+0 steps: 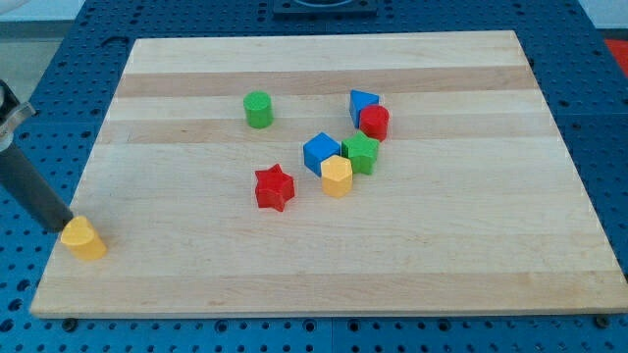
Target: Slide the yellow heart a bit down
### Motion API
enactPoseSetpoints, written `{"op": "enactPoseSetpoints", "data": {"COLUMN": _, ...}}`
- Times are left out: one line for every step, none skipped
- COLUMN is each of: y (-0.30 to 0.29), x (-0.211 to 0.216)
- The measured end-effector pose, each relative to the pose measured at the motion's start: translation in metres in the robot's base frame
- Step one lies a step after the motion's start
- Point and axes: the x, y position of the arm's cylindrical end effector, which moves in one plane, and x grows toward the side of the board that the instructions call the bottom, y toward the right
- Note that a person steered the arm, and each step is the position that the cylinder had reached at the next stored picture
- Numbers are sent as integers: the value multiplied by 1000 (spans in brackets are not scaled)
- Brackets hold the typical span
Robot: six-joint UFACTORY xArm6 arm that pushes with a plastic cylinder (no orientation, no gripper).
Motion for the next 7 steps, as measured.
{"op": "enactPoseSetpoints", "data": {"y": 0, "x": 0}}
{"op": "enactPoseSetpoints", "data": {"y": 7, "x": 23}}
{"op": "enactPoseSetpoints", "data": {"y": 7, "x": 46}}
{"op": "enactPoseSetpoints", "data": {"y": 7, "x": 58}}
{"op": "enactPoseSetpoints", "data": {"y": 2, "x": 54}}
{"op": "enactPoseSetpoints", "data": {"y": 2, "x": -5}}
{"op": "enactPoseSetpoints", "data": {"y": 1, "x": -7}}
